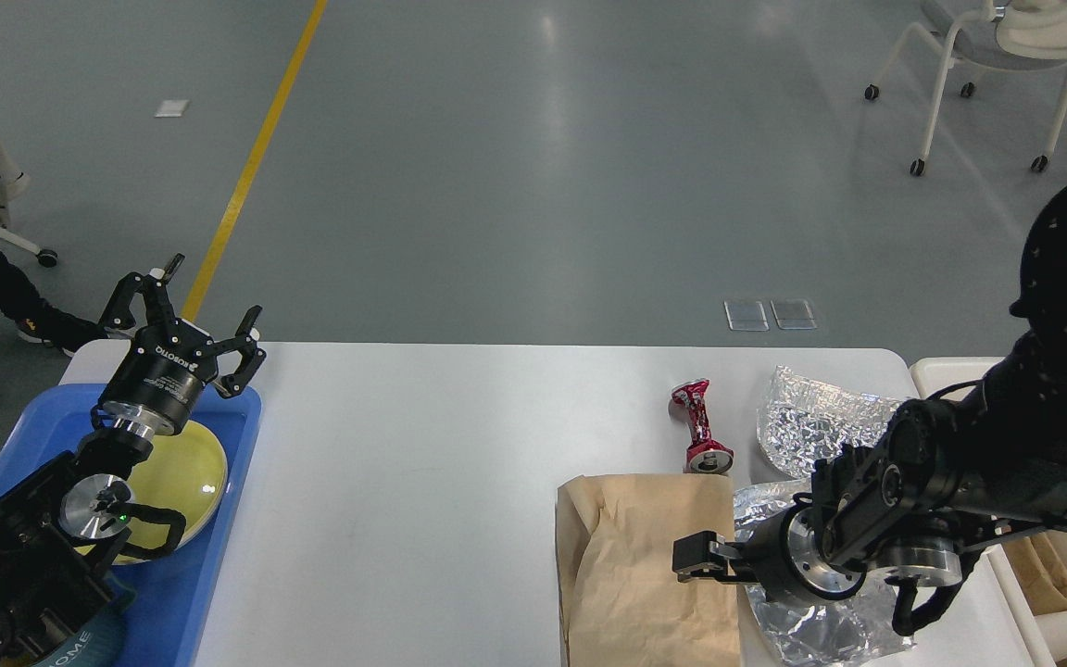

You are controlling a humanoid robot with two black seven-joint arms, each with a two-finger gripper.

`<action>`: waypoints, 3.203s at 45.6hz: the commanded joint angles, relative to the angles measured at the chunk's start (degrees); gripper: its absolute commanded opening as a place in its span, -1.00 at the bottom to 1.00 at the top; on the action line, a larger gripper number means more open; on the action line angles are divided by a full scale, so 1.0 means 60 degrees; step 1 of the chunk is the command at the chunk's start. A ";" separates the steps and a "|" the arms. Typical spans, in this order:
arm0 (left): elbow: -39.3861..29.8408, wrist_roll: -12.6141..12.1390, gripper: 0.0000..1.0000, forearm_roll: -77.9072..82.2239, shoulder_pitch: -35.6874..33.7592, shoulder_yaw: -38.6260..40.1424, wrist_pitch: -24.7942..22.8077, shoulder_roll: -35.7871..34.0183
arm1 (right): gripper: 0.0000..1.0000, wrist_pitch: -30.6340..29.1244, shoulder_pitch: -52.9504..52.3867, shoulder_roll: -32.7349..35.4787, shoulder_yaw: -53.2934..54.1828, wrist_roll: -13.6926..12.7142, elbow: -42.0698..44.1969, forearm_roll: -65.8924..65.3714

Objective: Tidy desktop
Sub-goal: 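Lower the right gripper onto the brown paper bag and grasp it, then lift the paper bag and drop it into the white bin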

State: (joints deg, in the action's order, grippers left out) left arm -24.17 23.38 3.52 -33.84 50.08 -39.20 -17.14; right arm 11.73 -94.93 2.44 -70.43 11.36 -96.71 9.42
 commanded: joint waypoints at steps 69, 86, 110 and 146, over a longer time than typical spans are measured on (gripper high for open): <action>0.0001 0.0000 1.00 0.0000 0.0000 -0.0012 -0.0014 0.0000 | -1.00 -0.6566 -0.7655 0.3870 -0.0771 0.0085 -0.0245 -0.1113; 0.0001 0.0000 1.00 0.0000 0.0000 -0.0012 -0.0014 0.0000 | -1.00 -0.9895 -1.0574 0.5203 -0.1372 0.0143 0.1205 -0.4733; 0.0001 0.0000 1.00 0.0000 0.0000 -0.0012 -0.0014 0.0000 | -1.00 -0.3510 0.1652 0.7094 -0.1506 0.0627 1.0681 -0.6685; 0.0001 0.0000 1.00 0.0000 0.0000 -0.0012 -0.0014 0.0000 | 1.00 -0.2615 0.7739 0.5160 0.0794 0.0553 1.3249 -0.2669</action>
State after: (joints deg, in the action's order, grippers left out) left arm -24.17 23.37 3.52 -33.84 50.03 -39.29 -17.14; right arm -3.55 -46.00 33.37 -68.94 14.54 -12.99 -6.91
